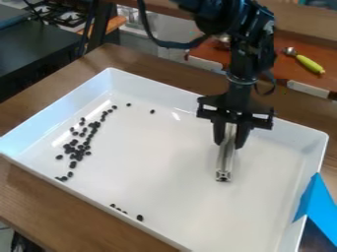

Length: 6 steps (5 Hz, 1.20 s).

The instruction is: Sweep into pile

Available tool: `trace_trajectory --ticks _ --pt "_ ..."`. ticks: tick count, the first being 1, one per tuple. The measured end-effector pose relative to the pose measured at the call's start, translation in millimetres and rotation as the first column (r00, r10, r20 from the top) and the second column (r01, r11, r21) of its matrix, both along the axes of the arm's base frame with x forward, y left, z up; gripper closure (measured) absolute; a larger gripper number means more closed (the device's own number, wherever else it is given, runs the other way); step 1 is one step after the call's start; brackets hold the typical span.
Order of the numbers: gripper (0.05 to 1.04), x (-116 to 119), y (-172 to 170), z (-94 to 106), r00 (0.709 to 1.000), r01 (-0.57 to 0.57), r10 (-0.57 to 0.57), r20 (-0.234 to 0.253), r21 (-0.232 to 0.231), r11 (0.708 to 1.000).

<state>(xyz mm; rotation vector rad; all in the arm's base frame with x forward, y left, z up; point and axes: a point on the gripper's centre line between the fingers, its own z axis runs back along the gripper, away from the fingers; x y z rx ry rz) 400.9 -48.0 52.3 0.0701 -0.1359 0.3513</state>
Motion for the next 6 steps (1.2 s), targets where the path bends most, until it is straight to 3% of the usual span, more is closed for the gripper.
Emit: trace_trajectory --ticks 2,3,4,5,6 --pt "0.731 7.9 77.5 2.1 0.990 -0.130 0.132 -0.043 0.035 0.991" --pt "0.731 6.7 89.6 4.0 0.990 -0.128 0.130 -0.055 0.039 0.991" --pt "0.731 -2.1 134.1 5.8 0.976 -0.202 0.204 -0.076 0.031 0.979" --pt "0.731 -6.7 149.0 9.8 0.975 -0.207 0.209 -0.079 0.035 0.978" --pt "0.731 -22.5 164.6 25.7 0.950 -0.306 0.308 -0.049 0.041 0.951"
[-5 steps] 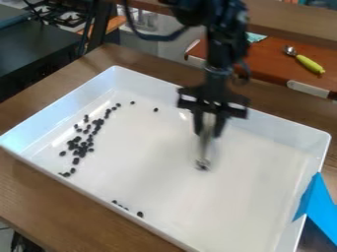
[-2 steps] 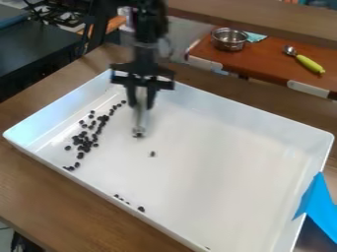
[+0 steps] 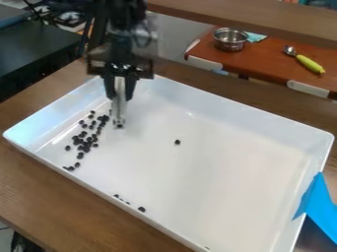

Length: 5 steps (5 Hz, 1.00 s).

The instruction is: Sweep into pile

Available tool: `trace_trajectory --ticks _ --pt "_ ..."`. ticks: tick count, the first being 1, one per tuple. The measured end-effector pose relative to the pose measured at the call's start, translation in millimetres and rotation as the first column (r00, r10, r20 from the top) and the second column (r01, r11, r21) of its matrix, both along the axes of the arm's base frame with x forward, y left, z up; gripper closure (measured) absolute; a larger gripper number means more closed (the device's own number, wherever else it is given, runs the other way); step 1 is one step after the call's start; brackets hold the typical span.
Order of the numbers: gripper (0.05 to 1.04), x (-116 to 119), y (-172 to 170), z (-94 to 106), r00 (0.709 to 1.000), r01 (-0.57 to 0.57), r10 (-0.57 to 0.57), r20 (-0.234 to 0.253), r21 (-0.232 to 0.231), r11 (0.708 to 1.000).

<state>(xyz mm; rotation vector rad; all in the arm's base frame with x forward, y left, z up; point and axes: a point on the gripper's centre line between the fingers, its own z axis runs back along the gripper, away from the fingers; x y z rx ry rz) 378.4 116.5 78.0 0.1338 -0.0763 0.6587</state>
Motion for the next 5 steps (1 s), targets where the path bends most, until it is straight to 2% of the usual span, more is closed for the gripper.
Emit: trace_trajectory --ticks 1,2,3,4,5 --pt "0.731 -21.4 14.7 -5.1 0.992 -0.123 0.122 -0.041 -0.013 0.992" --pt "0.731 -31.6 -8.1 5.6 0.995 -0.097 0.096 -0.017 -0.109 0.989" --pt "0.731 -34.7 -53.2 20.6 0.999 -0.039 0.045 0.023 -0.198 0.979" --pt "0.731 -35.6 -98.9 29.2 0.997 0.009 0.007 0.071 -0.223 0.975" --pt "0.731 -35.5 -127.0 20.2 0.995 0.006 0.016 0.095 -0.226 0.974"
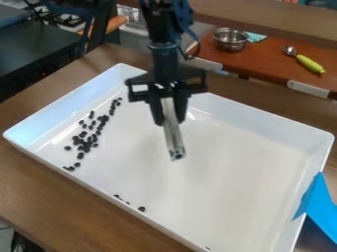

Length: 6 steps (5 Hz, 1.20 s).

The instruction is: Sweep into pile

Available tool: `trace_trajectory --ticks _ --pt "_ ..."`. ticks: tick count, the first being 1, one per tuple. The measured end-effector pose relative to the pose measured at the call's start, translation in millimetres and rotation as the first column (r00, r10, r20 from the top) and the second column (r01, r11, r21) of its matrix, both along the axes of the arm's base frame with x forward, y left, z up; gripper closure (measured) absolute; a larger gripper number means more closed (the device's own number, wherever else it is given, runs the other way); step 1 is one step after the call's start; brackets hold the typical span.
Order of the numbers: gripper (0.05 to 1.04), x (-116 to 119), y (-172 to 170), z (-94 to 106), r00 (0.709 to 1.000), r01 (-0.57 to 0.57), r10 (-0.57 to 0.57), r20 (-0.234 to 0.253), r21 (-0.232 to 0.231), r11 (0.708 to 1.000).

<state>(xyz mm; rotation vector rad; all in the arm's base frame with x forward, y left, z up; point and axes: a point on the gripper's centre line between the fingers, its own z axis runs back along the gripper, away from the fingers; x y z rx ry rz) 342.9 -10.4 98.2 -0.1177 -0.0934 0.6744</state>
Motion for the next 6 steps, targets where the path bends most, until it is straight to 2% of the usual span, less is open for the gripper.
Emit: trace_trajectory --ticks 1,2,3,4,5,6 --pt "0.731 7.6 -25.8 -3.7 0.998 0.024 -0.024 0.050 -0.002 1.000" --pt "0.731 12.5 -34.5 -20.1 0.997 0.054 -0.054 0.057 -0.002 0.999" --pt "0.731 16.2 -38.8 -34.6 0.993 0.109 -0.107 0.051 -0.020 0.994" --pt "0.732 33.3 -27.6 -43.1 0.996 0.084 -0.083 0.030 -0.030 0.996" --pt "0.731 43.8 -14.6 -43.3 0.998 0.064 -0.063 0.017 -0.047 0.997" --pt "0.731 42.7 5.5 -42.9 1.000 0.022 -0.021 0.005 -0.046 0.999"
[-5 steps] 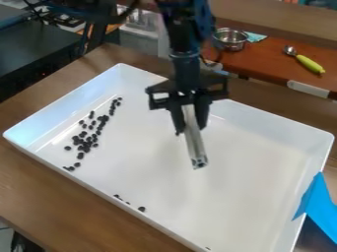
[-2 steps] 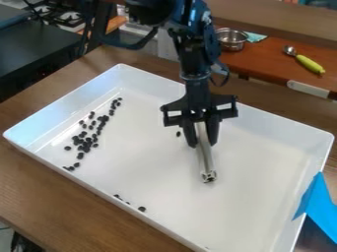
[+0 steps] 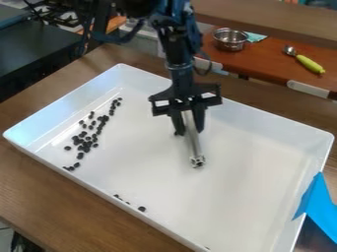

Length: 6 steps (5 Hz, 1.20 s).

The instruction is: Sweep into pile

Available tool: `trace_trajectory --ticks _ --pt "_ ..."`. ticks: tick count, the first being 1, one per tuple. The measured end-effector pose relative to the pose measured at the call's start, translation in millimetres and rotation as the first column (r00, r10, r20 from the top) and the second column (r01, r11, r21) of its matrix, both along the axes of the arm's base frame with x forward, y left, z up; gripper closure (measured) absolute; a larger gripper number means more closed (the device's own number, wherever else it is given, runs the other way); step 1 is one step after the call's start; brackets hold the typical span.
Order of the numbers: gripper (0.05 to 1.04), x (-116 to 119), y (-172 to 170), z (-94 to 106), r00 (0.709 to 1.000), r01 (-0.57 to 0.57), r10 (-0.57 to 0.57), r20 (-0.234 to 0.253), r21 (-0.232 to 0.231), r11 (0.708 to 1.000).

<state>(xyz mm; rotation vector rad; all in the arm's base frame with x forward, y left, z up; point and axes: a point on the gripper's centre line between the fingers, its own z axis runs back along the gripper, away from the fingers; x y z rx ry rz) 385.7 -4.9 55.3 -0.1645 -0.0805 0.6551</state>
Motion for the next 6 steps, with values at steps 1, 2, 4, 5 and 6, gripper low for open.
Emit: trace_trajectory --ticks 1,2,4,5,6 --pt "0.731 -10.4 17.0 -3.2 1.000 -0.025 0.025 -0.007 0.045 0.999" --pt "0.732 -35.4 44.2 -2.4 0.999 -0.035 0.038 -0.021 0.115 0.993" --pt "0.732 -74.1 89.9 4.0 1.000 0.013 -0.016 0.009 0.283 0.959" --pt "0.731 -84.2 109.7 2.2 0.999 0.033 -0.040 0.015 0.349 0.936" --pt "0.732 -88.4 119.2 2.1 0.998 0.038 -0.058 0.035 0.421 0.907"
